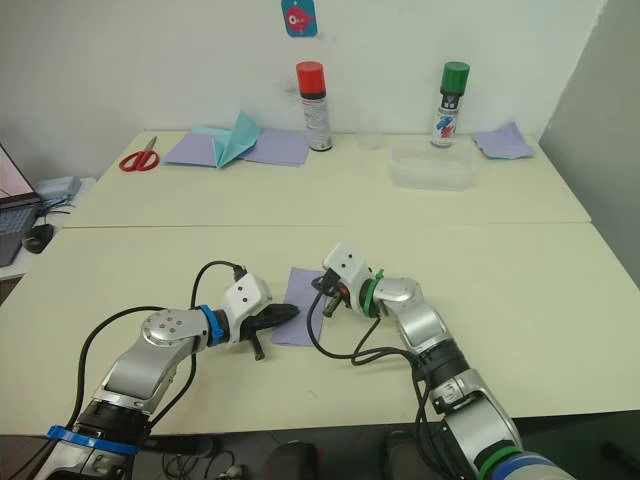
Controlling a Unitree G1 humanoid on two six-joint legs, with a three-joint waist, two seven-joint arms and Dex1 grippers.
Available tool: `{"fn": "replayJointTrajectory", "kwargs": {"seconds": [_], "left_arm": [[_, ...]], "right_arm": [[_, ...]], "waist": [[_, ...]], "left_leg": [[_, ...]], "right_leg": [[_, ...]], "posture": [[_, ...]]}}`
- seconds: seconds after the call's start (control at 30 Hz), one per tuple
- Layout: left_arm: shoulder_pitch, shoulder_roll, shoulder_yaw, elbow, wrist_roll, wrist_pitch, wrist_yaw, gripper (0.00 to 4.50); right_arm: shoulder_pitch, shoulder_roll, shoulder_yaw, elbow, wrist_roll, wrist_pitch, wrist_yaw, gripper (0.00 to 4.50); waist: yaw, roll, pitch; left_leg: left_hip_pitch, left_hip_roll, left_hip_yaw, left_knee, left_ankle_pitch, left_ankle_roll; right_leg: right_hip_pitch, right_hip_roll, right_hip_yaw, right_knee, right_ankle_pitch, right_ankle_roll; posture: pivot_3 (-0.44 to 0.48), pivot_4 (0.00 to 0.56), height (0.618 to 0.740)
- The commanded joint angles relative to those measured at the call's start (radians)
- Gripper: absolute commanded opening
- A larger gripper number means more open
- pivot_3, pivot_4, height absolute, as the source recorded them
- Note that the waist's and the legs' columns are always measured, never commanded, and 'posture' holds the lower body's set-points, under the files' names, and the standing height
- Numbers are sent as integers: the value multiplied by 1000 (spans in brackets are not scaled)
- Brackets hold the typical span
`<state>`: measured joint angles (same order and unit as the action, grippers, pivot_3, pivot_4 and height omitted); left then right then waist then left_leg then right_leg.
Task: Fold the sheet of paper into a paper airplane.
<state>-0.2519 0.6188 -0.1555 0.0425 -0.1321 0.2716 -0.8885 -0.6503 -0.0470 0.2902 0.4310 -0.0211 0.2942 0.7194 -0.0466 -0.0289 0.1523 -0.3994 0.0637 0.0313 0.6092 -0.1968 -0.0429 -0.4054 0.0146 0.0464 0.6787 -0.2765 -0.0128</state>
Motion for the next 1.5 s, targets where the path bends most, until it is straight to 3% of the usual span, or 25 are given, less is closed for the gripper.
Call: {"fn": "replayJointTrajectory", "kwargs": {"seconds": [0.03, 0.33, 0.83, 0.97, 1.13, 1.5], "left_arm": [[26, -1, -54, 62, 51, 27, -3, 0], [37, 2, -58, 52, 50, 28, -1, 0], [19, -20, -61, 73, 63, 33, 10, 0], [12, -25, -62, 81, 66, 31, 11, 0], [6, -28, -62, 86, 68, 26, 11, 0], [0, -33, -50, 86, 62, 16, 15, 0]], "right_arm": [[-20, -15, 41, 40, -46, -22, -7, 31], [58, -57, 92, -68, -8, 33, 120, 31], [158, -226, 227, -308, 21, 178, 355, 31], [137, -215, 180, -322, 61, 206, 339, 31], [108, -130, 18, -373, 199, 249, 257, 31], [97, -129, 113, -195, 31, 102, 102, 31]], "waist": [[1, 0, 0], [3, 0, 0], [13, 0, -1], [15, 0, -1], [16, 0, 0], [17, 0, 0]], "left_leg": [[0, 0, 0, 0, 0, 0], [0, 0, 0, 0, 0, 0], [1, 0, -1, 0, 0, 0], [1, 0, -1, 0, 0, 0], [0, 0, -1, 0, 0, 0], [-1, -1, 0, 0, 0, 0]], "right_leg": [[0, 0, 0, 0, -1, 2], [0, -1, 0, 0, -1, 2], [0, -2, 0, -1, -5, -3], [0, -2, 0, -1, -5, -3], [0, -2, -1, -1, -4, -2], [0, -3, 0, -3, -4, -2]], "posture": [[0, 150, 740], [0, 150, 740], [0, 150, 740], [0, 150, 740], [0, 150, 740], [0, 150, 740]]}}
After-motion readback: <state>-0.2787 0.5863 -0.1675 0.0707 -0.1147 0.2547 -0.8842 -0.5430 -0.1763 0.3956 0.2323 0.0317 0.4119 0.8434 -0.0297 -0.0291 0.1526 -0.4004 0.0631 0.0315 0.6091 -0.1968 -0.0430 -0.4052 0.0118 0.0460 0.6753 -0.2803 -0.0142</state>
